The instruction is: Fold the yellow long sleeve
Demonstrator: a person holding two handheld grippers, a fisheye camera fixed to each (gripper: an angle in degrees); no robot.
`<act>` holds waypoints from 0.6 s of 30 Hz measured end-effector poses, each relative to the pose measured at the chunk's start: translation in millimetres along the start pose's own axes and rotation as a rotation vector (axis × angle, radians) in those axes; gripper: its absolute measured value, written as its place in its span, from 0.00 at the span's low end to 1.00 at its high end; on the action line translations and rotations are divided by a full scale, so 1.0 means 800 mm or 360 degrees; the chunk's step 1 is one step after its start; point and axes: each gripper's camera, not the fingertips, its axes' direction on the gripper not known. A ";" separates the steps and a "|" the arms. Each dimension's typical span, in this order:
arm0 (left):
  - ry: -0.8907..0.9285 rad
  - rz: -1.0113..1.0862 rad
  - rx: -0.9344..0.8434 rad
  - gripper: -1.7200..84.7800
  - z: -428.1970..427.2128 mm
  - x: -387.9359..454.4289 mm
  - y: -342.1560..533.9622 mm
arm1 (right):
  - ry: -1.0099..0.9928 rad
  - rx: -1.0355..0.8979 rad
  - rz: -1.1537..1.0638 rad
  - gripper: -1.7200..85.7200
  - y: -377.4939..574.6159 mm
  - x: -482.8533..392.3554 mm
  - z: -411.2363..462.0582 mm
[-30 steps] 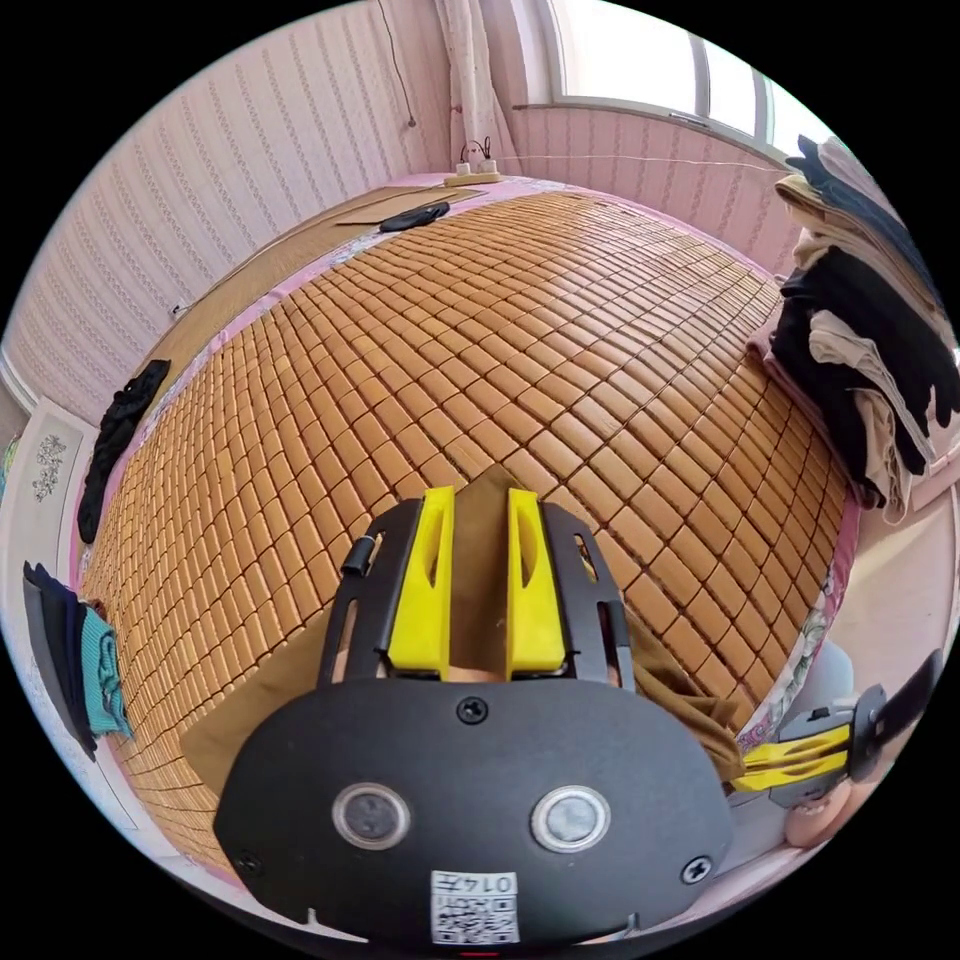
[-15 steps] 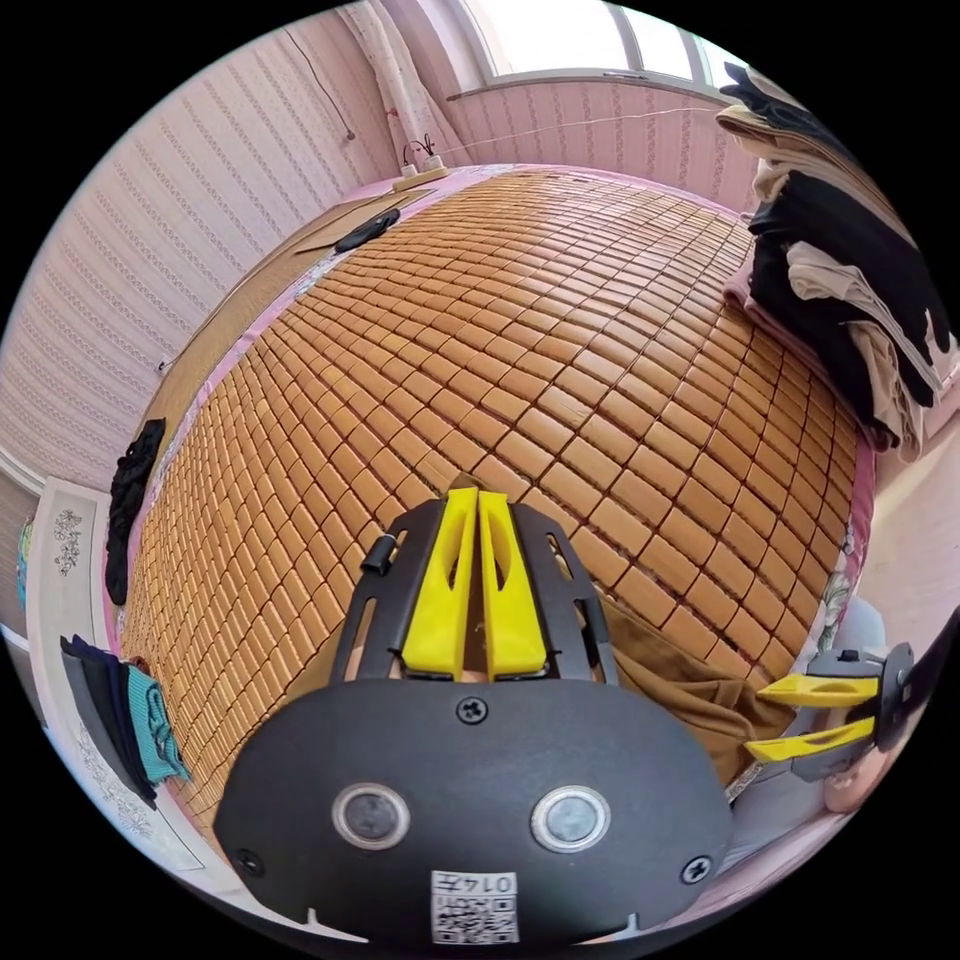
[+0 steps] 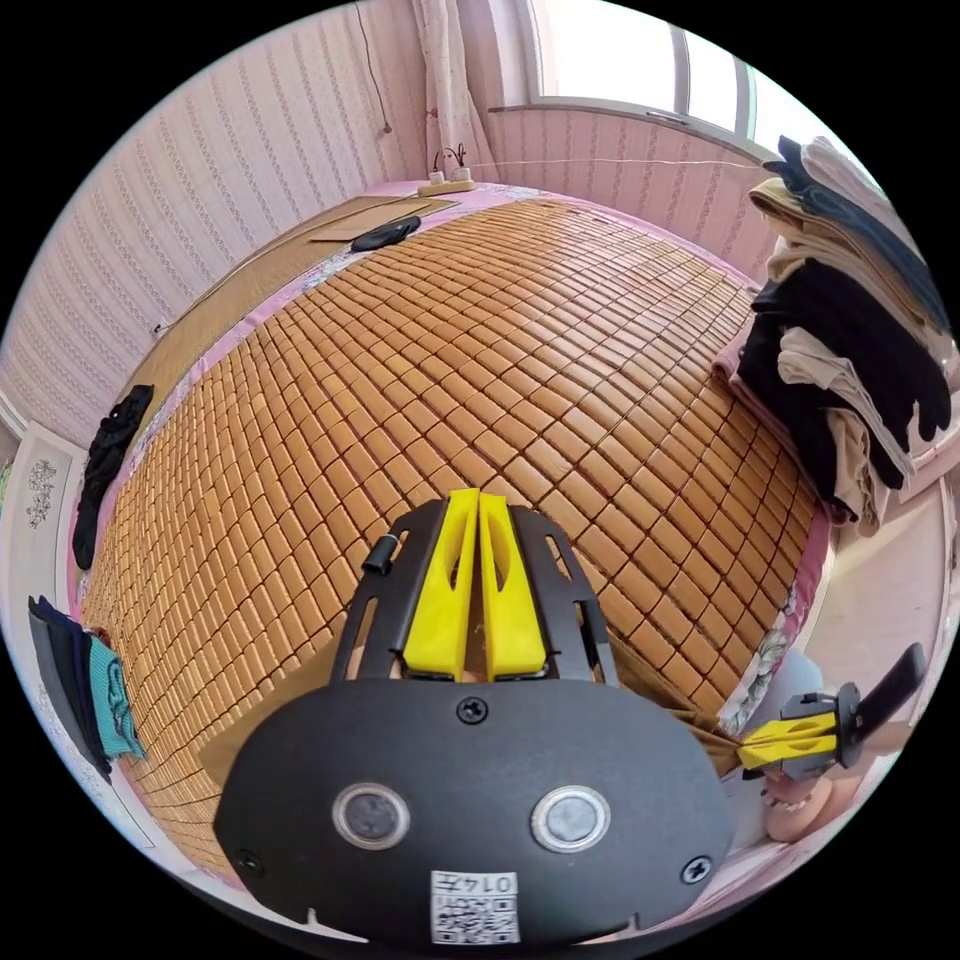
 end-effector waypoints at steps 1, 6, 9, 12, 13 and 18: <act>0.0049 0.0008 0.0039 0.01 -0.007 0.004 -0.003 | 0.0000 0.0045 0.0015 0.02 0.002 0.002 -0.008; 0.0214 0.0050 0.0166 0.01 -0.029 0.030 -0.012 | -0.0089 0.0415 0.0160 0.02 0.018 0.031 -0.072; 0.0292 0.0025 0.0247 0.01 -0.044 0.033 -0.011 | -0.0047 0.0539 0.0118 0.02 0.021 0.029 -0.100; 0.0356 -0.0033 0.0313 0.01 -0.063 0.016 -0.001 | -0.0101 0.0563 0.0065 0.02 0.019 0.022 -0.111; 0.0375 -0.0047 0.0327 0.01 -0.072 0.005 0.006 | -0.0107 0.0556 0.0056 0.02 0.019 0.019 -0.110; 0.0367 -0.0127 0.0408 0.01 -0.134 -0.069 0.061 | -0.0249 0.0321 -0.0197 0.02 -0.006 -0.045 -0.072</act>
